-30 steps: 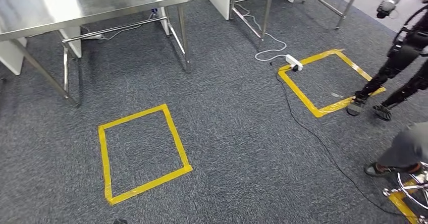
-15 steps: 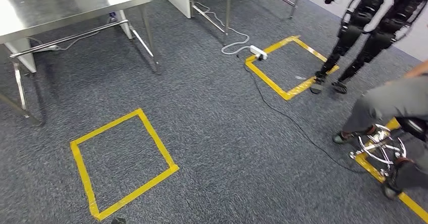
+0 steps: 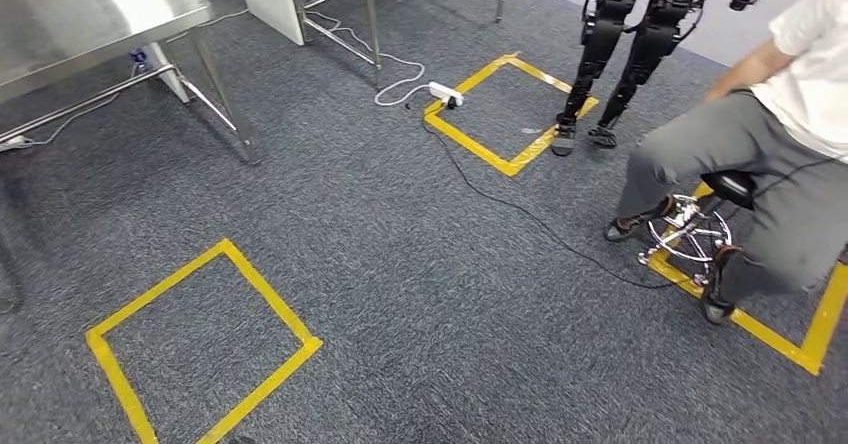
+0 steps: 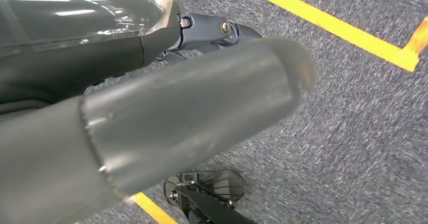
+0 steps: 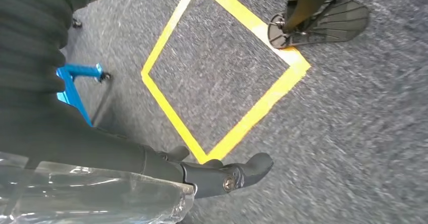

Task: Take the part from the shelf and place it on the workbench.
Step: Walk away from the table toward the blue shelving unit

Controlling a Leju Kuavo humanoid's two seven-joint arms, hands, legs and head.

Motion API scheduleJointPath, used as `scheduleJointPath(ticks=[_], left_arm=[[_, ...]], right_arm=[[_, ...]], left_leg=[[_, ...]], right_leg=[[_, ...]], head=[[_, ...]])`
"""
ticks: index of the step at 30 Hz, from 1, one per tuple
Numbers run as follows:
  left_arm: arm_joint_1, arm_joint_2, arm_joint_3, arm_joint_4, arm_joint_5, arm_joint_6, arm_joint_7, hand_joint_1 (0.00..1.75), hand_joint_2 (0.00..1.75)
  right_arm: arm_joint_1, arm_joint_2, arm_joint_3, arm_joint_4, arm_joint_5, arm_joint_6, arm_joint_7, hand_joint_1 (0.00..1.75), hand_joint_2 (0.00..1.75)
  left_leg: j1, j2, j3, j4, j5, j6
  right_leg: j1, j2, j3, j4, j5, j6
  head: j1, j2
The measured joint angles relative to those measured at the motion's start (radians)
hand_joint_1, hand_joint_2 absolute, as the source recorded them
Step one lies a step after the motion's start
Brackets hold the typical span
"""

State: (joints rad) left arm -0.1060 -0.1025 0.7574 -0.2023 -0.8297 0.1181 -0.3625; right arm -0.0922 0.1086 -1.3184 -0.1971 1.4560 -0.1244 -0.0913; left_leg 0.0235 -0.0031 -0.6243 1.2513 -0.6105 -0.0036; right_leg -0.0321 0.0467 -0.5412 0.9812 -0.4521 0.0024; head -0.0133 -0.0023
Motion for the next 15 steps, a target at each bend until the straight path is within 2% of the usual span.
scheduleJointPath(ticks=[1,3,4,5,7,8,10,11,13,14,15], left_arm=[[0.000,0.001,0.000,0.000,-0.001,0.000,0.000,0.00,0.00],[0.001,0.001,0.000,0.000,-0.004,0.000,0.000,0.00,0.00],[0.001,0.000,0.000,0.000,-0.006,0.000,0.000,0.00,0.00],[0.002,0.000,0.000,0.001,-0.007,0.000,-0.001,0.00,0.00],[0.004,-0.001,0.000,0.001,-0.009,0.000,-0.002,0.00,0.00],[0.004,-0.002,0.000,0.001,-0.010,0.000,-0.003,0.00,0.00],[0.004,-0.002,0.000,0.001,-0.010,0.002,-0.005,0.00,0.00],[0.005,-0.001,0.000,0.001,-0.011,0.002,-0.006,0.00,0.00],[0.009,-0.001,0.000,0.001,-0.011,0.003,-0.006,0.00,0.00],[0.011,-0.002,0.000,0.001,-0.011,0.003,-0.007,0.00,0.00],[0.011,-0.002,0.000,0.001,-0.011,0.003,-0.007,0.00,0.00]], right_arm=[[0.002,0.001,0.000,0.000,-0.001,0.000,0.000,0.00,1.75],[0.001,0.002,0.000,0.000,-0.002,0.000,0.000,0.00,1.75],[-0.001,0.002,0.000,0.000,-0.003,0.000,0.000,0.00,1.75],[-0.001,0.002,0.000,-0.001,-0.004,0.000,0.000,0.00,1.75],[0.002,0.003,-0.001,-0.001,-0.007,0.000,0.000,0.00,1.75],[0.005,0.003,-0.001,-0.001,-0.008,-0.001,0.000,0.00,1.75],[0.008,0.004,-0.002,0.000,-0.009,-0.002,0.001,0.00,1.75],[0.008,0.005,-0.002,0.000,-0.010,-0.003,0.001,0.00,1.75],[0.006,0.006,-0.002,0.000,-0.010,-0.003,0.001,0.00,1.75],[0.007,0.006,-0.002,0.000,-0.010,-0.004,0.001,0.00,1.75],[0.009,0.006,-0.002,-0.001,-0.011,-0.004,0.001,0.00,1.75]], left_leg=[[0.009,-0.005,0.030,-0.055,0.035,-0.007],[0.023,-0.049,0.093,-0.178,0.081,-0.019],[0.025,-0.067,0.108,-0.213,0.088,-0.020],[0.022,-0.078,0.112,-0.225,0.085,-0.015],[0.011,-0.055,0.107,-0.227,0.091,0.006],[0.008,-0.043,0.105,-0.229,0.097,0.018],[0.007,-0.015,0.099,-0.235,0.107,0.038],[0.005,0.000,0.095,-0.235,0.110,0.044],[-0.002,0.033,0.088,-0.235,0.112,0.049],[-0.006,0.049,0.086,-0.235,0.113,0.050],[-0.009,0.063,0.085,-0.235,0.113,0.051]], right_leg=[[-0.004,0.014,-0.002,0.005,0.001,0.003],[-0.006,0.041,-0.015,0.020,0.001,0.014],[-0.003,0.052,-0.023,0.026,0.001,0.023],[0.000,0.063,-0.032,0.028,0.004,0.033],[0.000,0.080,-0.046,0.021,0.014,0.053],[-0.002,0.068,-0.055,0.026,0.014,0.058],[-0.003,0.015,-0.088,0.085,-0.018,0.054],[-0.002,-0.015,-0.117,0.147,-0.051,0.049],[0.000,-0.033,-0.175,0.277,-0.108,0.045],[0.001,-0.035,-0.185,0.311,-0.120,0.048],[0.003,-0.037,-0.172,0.302,-0.116,0.052]], head=[[0.000,0.000],[-0.001,0.000],[-0.001,0.000],[-0.001,0.000],[0.000,0.000],[0.000,0.000],[0.005,0.000],[0.007,0.000],[0.009,0.000],[0.009,0.000],[0.009,0.000]])
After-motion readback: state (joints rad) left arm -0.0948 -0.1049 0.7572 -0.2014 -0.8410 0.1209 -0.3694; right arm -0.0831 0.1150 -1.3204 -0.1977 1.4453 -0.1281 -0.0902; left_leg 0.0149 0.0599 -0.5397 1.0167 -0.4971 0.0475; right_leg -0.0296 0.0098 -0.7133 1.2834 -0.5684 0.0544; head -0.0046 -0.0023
